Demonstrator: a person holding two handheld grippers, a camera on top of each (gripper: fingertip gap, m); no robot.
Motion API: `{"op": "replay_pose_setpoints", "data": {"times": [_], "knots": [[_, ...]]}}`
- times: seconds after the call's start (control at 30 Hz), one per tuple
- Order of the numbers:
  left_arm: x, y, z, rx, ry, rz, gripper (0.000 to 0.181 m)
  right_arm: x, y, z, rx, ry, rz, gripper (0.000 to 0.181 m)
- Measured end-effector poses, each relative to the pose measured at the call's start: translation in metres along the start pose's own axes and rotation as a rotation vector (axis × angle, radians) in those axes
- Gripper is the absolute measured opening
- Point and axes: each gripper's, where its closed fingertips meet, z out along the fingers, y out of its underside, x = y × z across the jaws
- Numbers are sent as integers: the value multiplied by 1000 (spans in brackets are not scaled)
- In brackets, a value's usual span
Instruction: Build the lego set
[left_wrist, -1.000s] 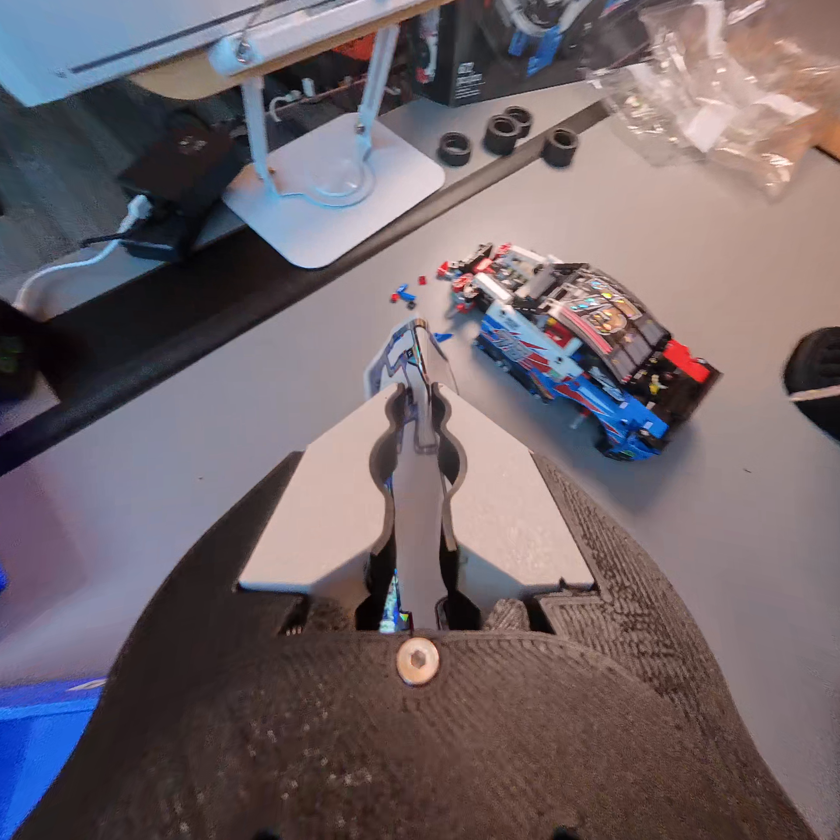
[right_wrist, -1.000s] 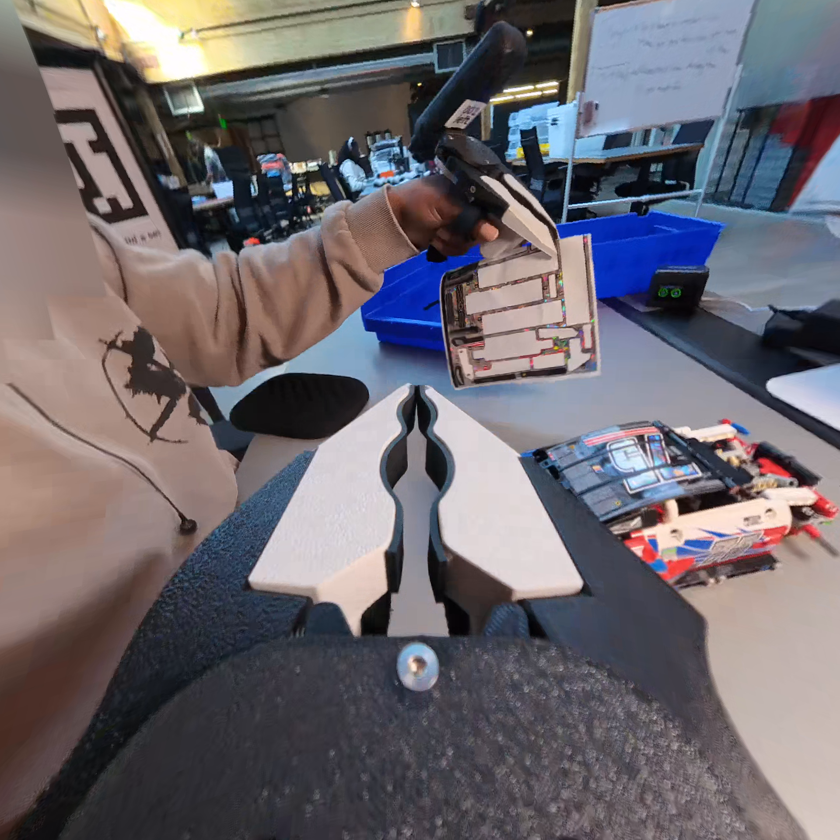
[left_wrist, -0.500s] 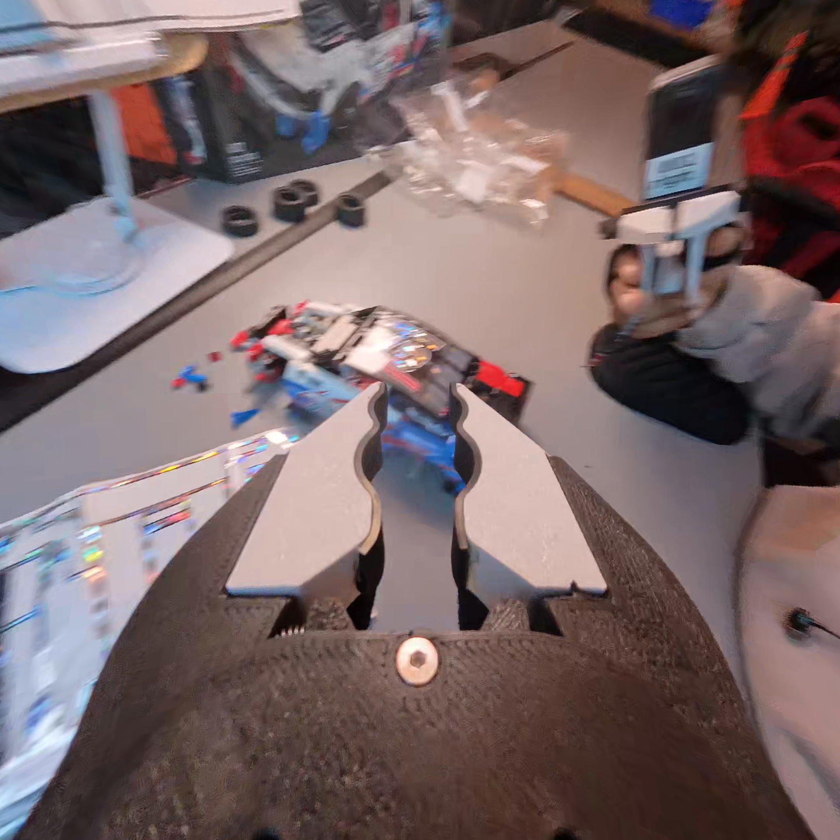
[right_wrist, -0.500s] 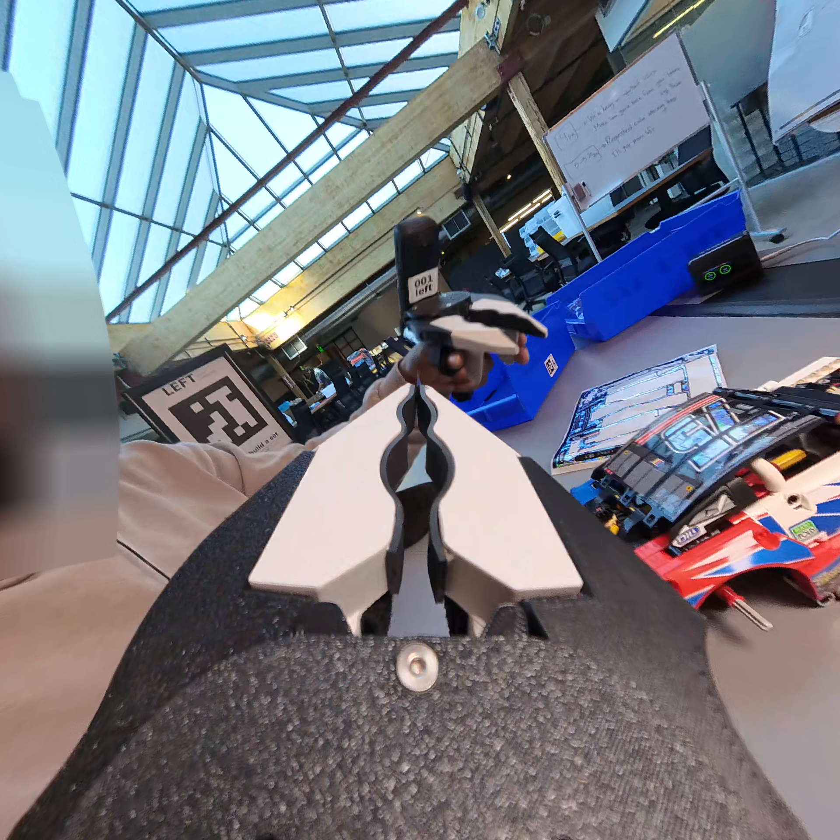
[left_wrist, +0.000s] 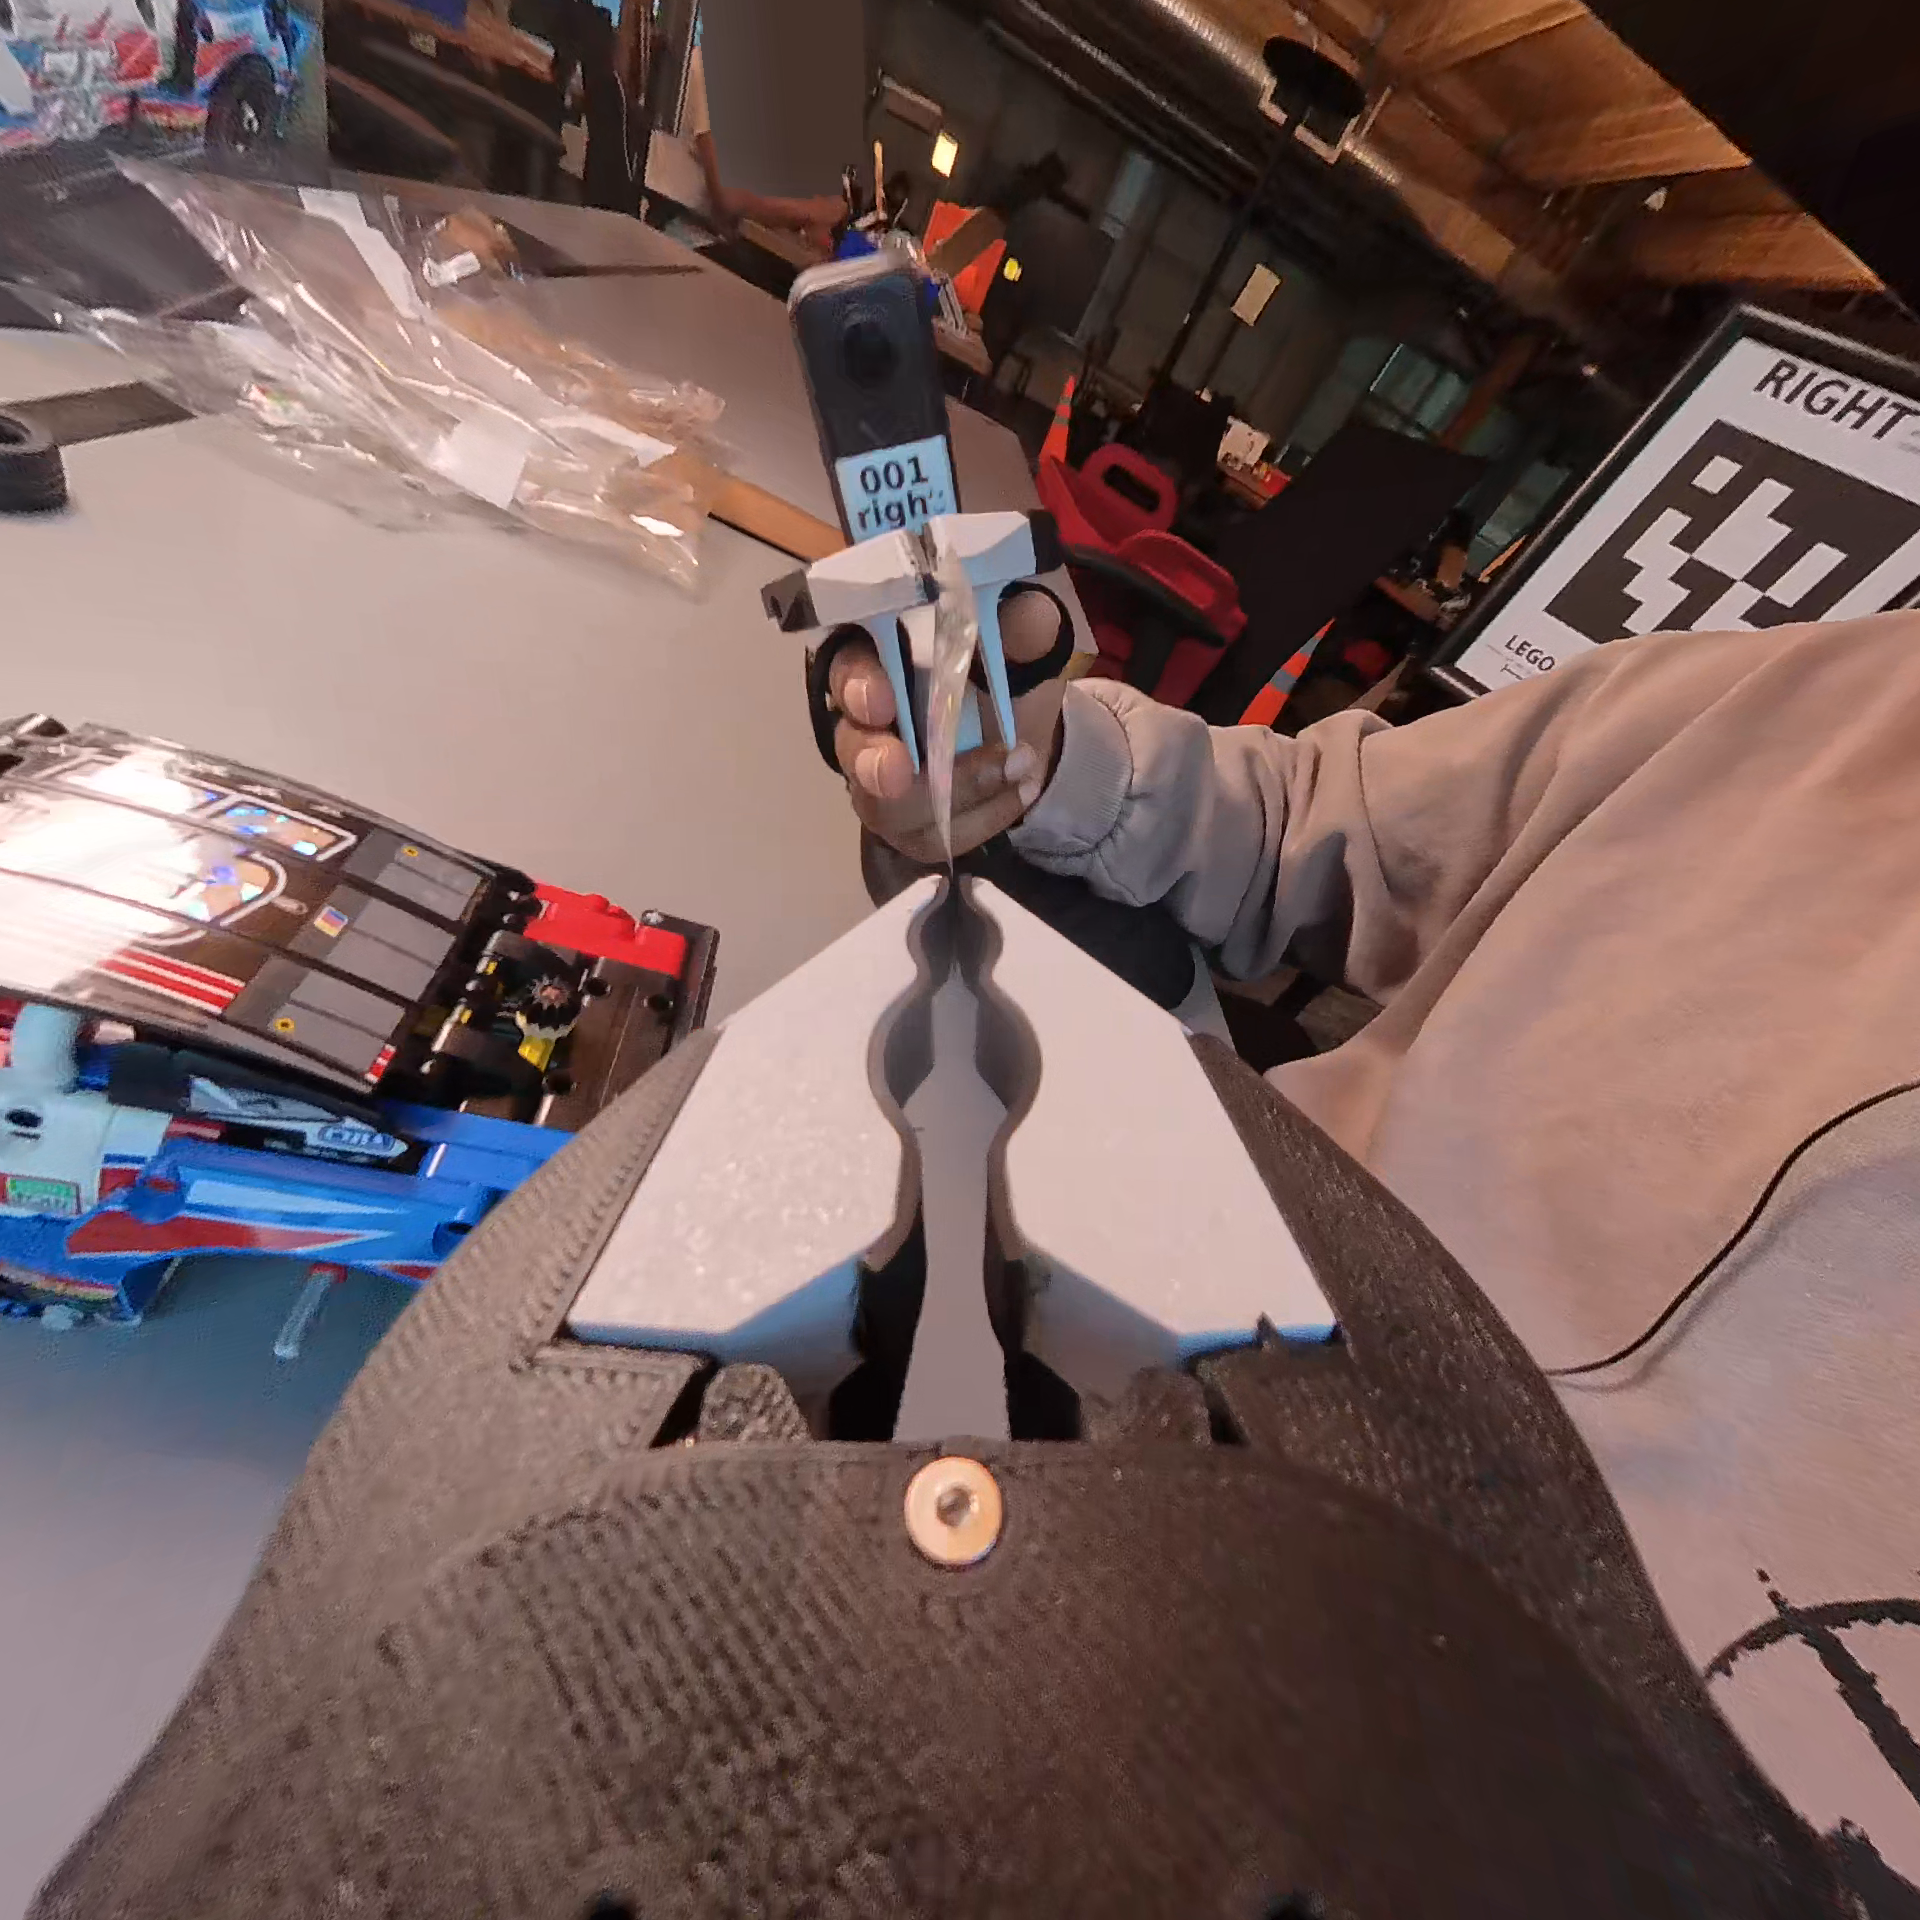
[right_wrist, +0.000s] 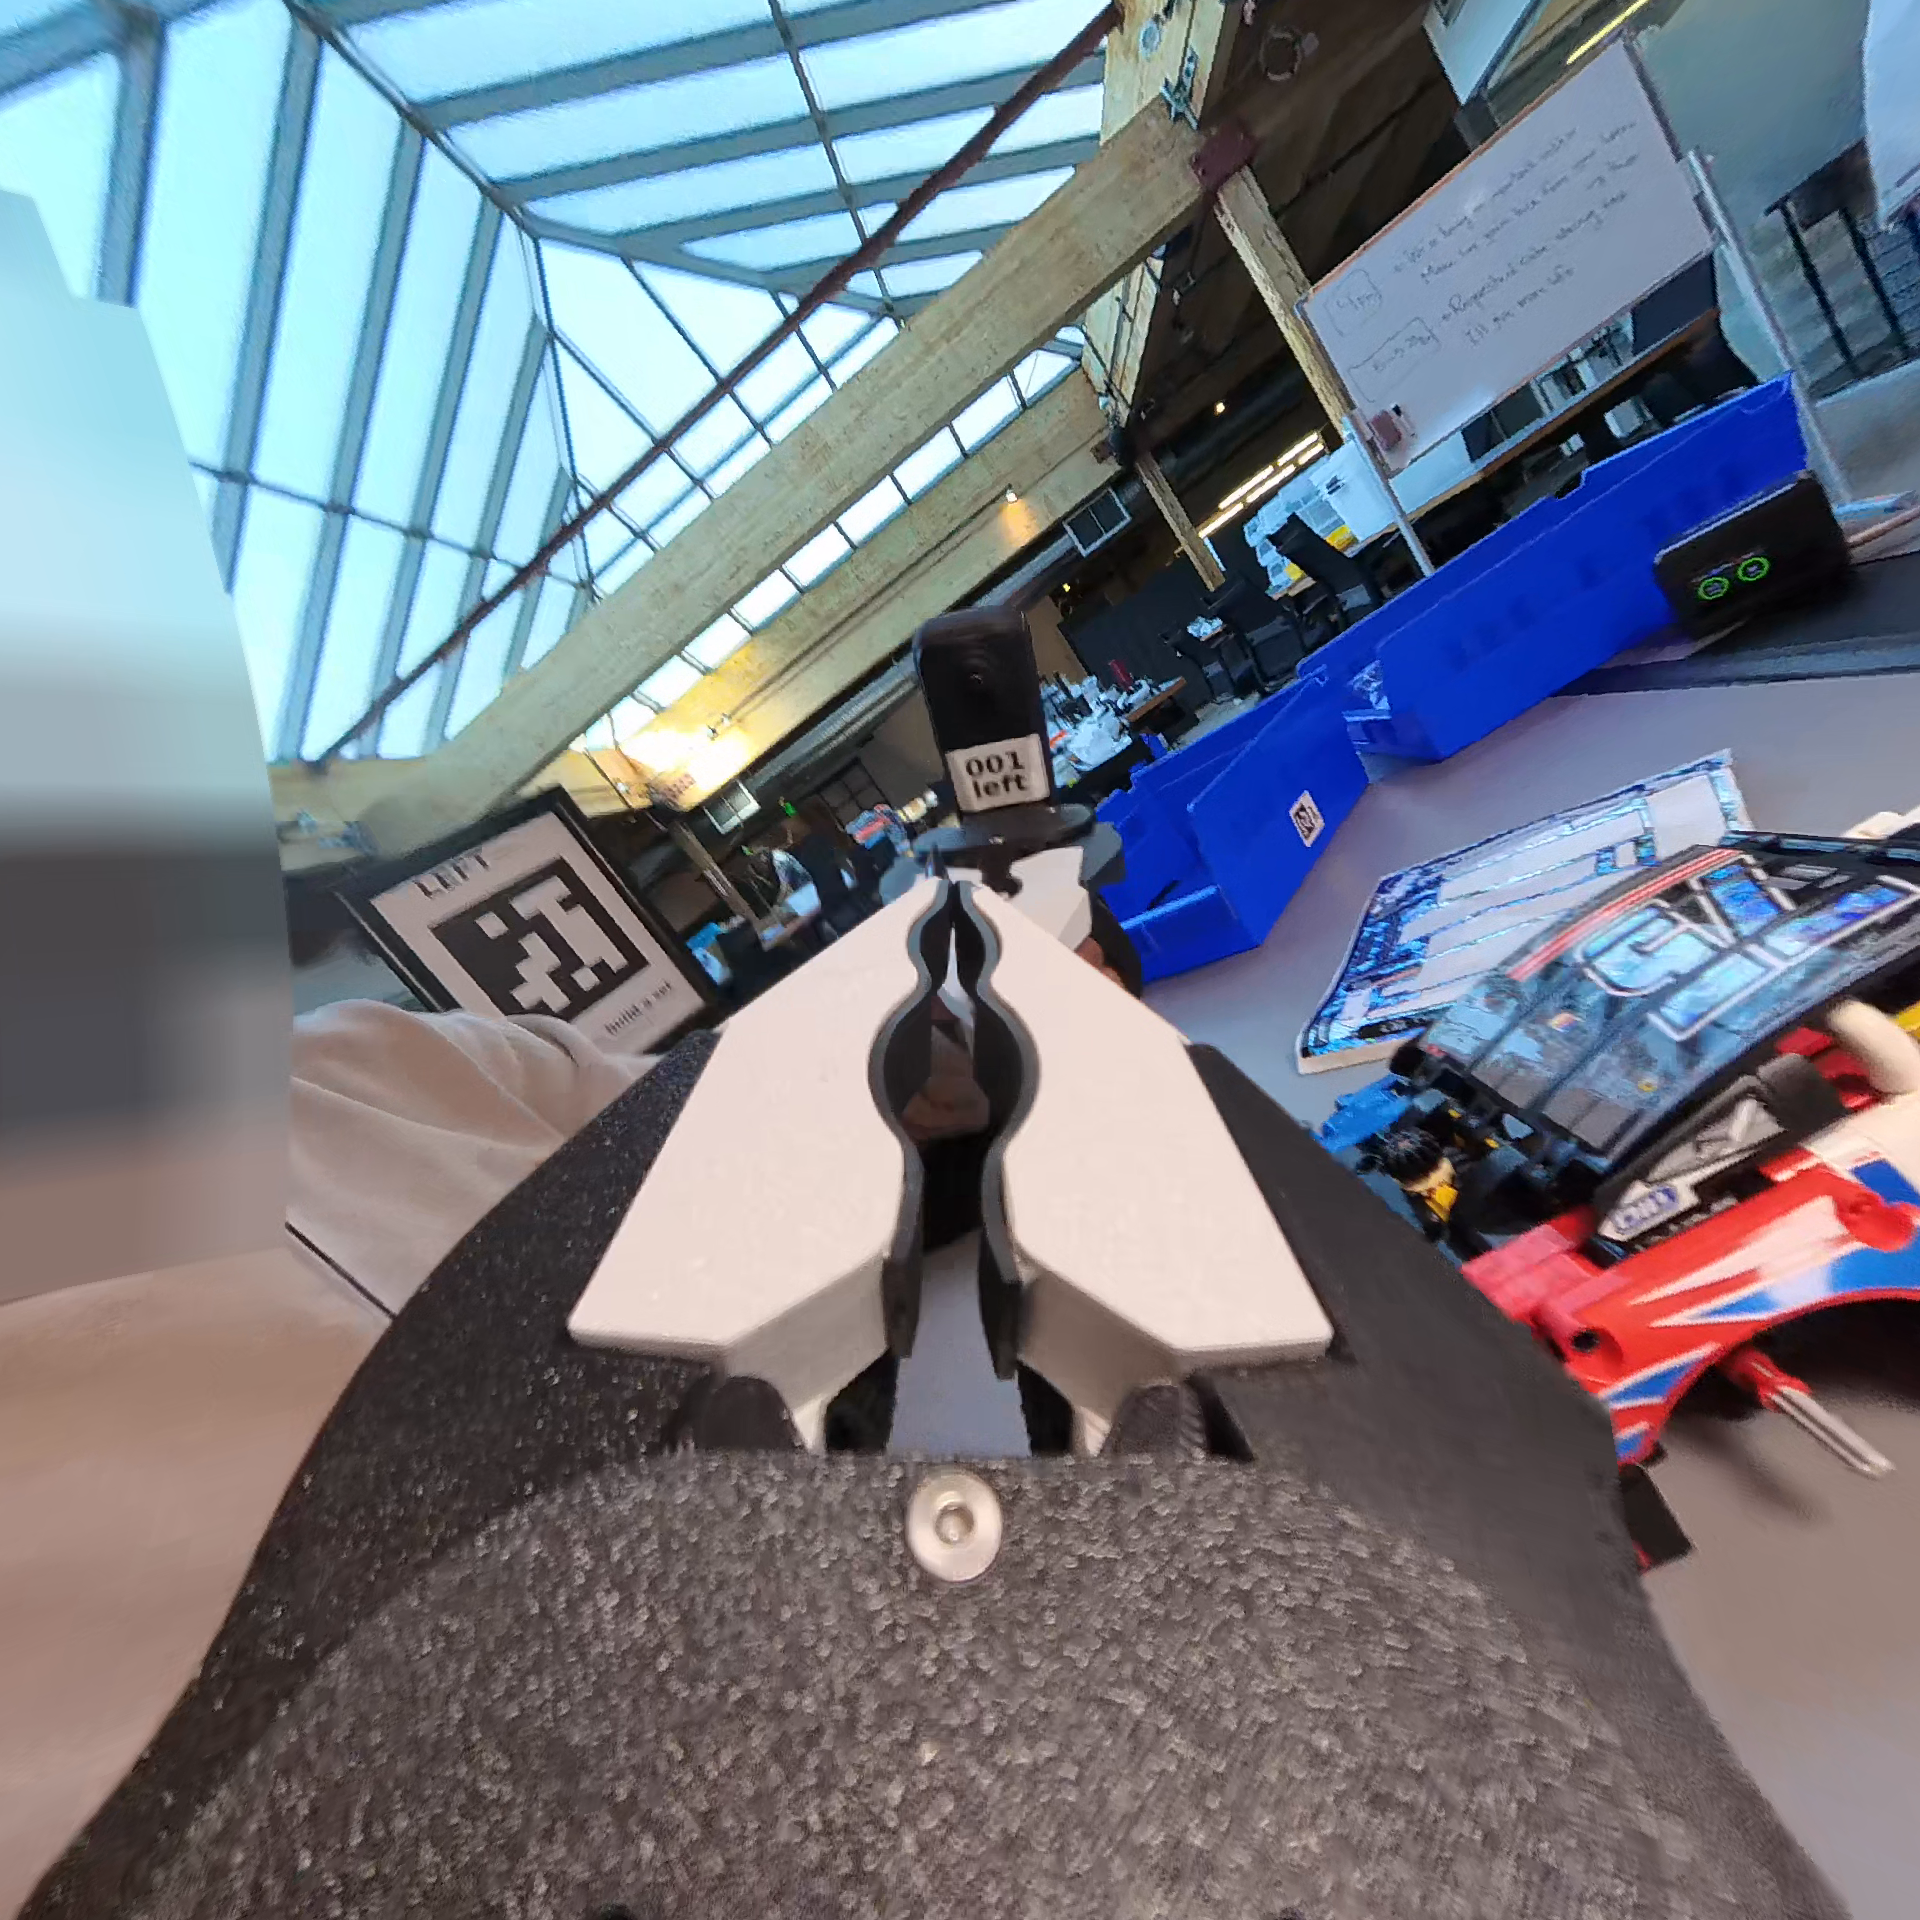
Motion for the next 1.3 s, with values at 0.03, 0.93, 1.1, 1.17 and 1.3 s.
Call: {"op": "replay_pose_setpoints", "data": {"times": [0.03,0.93,1.1,1.17,1.3], "knots": [[0,3,-2,-35,3,-7,0,1,6,0,-47,13,-50,0],[19,60,-6,-404,55,94,0,7,78,-11,-516,3,-320,14],[18,62,-6,-411,55,87,0,7,79,-11,-514,2,-315,6],[17,63,-6,-411,53,84,0,8,78,-11,-510,3,-315,2],[11,57,-8,-382,9,84,3,6,74,-12,-506,-1,-329,0]]}}
